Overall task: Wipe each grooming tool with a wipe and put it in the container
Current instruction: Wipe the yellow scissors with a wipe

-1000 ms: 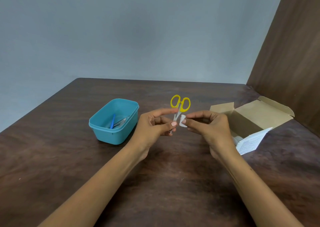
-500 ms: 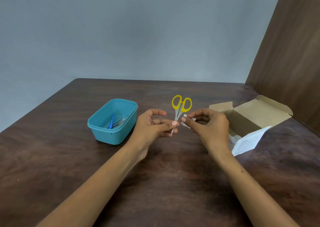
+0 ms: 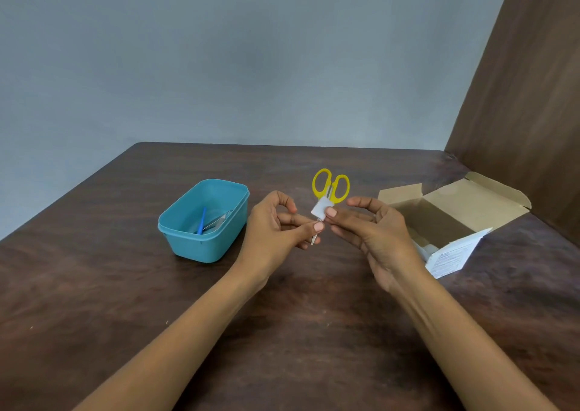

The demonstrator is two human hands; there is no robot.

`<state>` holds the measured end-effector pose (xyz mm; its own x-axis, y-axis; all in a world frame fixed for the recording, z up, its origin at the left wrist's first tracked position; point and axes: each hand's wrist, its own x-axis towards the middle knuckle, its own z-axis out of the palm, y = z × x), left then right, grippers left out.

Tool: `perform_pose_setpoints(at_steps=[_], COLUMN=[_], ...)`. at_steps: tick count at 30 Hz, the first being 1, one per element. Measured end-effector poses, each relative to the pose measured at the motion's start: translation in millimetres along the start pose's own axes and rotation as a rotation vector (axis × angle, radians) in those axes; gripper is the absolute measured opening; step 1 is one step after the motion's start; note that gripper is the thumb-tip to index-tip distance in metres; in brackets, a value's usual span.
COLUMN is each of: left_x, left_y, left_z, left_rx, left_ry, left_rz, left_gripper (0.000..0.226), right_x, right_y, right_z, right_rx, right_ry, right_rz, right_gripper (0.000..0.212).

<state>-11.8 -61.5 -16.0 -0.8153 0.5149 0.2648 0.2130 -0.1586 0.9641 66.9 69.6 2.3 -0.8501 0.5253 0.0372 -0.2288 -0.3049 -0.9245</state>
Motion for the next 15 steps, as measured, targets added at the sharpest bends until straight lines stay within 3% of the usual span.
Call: perform_pose_setpoints(at_steps=[8, 13, 15], left_x=[0.1, 1.0, 0.8], left_y=[1.6, 7.7, 7.7], left_z=[1.6, 3.4, 3.4], left_rx=[0.117, 0.160, 0.137], left_ry=[-0.018, 0.002, 0.021], left_rz=[0.055, -0.032, -0.061], left_gripper=[0.036, 0.012, 0.014], right_x=[2.1, 3.5, 2.9], right_y=[4.2, 2.7, 2.3], right_z=[3.6, 2.3, 1.9], right_rx=[-0.059, -0.167, -0.242], right_ry=[0.068, 0.046, 0.014], right_rz=[-0.039, -0.083, -0.079], right_gripper=[0.042, 0.043, 0.043])
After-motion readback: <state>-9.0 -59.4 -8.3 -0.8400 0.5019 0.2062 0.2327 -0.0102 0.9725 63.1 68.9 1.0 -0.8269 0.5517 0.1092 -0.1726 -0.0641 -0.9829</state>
